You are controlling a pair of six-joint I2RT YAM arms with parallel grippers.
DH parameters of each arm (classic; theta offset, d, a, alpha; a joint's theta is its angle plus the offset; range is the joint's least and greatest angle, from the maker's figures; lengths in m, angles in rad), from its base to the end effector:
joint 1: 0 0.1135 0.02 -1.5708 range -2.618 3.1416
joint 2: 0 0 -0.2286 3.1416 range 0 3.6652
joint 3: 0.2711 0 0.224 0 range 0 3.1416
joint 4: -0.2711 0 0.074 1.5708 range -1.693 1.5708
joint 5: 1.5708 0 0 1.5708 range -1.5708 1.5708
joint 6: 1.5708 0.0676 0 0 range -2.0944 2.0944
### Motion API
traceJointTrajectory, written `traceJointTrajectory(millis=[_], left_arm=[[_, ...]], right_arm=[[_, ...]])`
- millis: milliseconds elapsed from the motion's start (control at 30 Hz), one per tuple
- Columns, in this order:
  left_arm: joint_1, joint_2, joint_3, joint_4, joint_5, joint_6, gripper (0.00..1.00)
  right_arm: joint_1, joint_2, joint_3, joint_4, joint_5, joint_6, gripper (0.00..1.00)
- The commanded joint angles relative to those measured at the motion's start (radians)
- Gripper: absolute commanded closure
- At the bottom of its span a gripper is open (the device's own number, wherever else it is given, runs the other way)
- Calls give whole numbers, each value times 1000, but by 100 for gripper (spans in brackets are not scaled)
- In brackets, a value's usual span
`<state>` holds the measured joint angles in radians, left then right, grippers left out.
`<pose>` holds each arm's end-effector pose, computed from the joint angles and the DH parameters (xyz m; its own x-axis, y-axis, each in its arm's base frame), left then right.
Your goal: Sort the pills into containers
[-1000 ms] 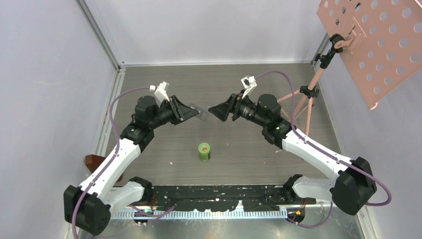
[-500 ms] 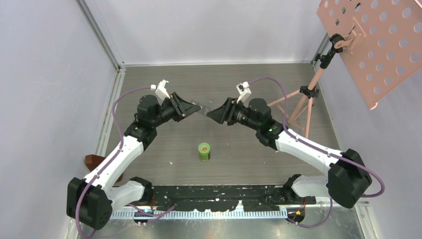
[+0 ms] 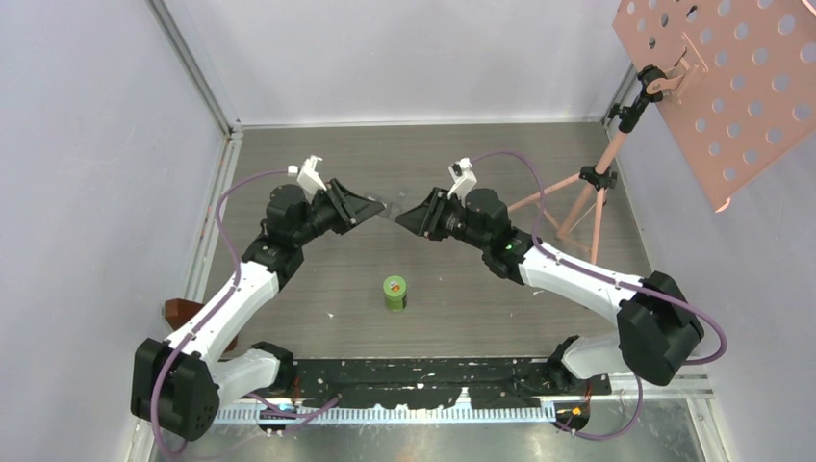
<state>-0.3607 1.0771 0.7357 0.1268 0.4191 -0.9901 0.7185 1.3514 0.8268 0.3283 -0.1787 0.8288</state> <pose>0.2408 -0.1202 0.2702 -0.6899 -0.5560 -0.4636 0.2144 0.4547 -0.8644 0.2367 0.2229 0.2530 -0.6734 0.3747 -0.6372 -0.4182 0.5177 0.7464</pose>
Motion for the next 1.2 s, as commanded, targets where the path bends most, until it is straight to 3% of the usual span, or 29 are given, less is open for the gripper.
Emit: traceJointTrajectory(millis=[0,167,333,600,900,1000,1033,1067,1100,1167], left_arm=[[-6,3,-5,86,61,-7,100],[-6,3,-18,87,53,-5,100],[-6,3,-26,82,35,-5,100],[-6,-2,-28,90,36,-5,100],[-6,21,-33,110,56,-8,100],[-6,25,-39,113,61,-9,99],[-6,23,-43,118,62,-9,96],[-6,23,-47,121,62,-8,91],[-6,20,-50,119,60,-5,81],[-6,12,-49,85,42,11,51]], right_arm=[[-1,18,44,-2,111,20,66],[-1,8,12,68,101,43,53],[-1,-20,-24,106,121,57,49],[3,16,19,19,114,42,64],[27,75,89,-64,98,-2,67],[29,84,102,-78,97,-7,75],[29,89,106,-83,97,-8,79],[29,90,112,-96,100,-8,89],[28,93,118,-103,103,-9,92],[28,94,125,-132,122,-17,94]])
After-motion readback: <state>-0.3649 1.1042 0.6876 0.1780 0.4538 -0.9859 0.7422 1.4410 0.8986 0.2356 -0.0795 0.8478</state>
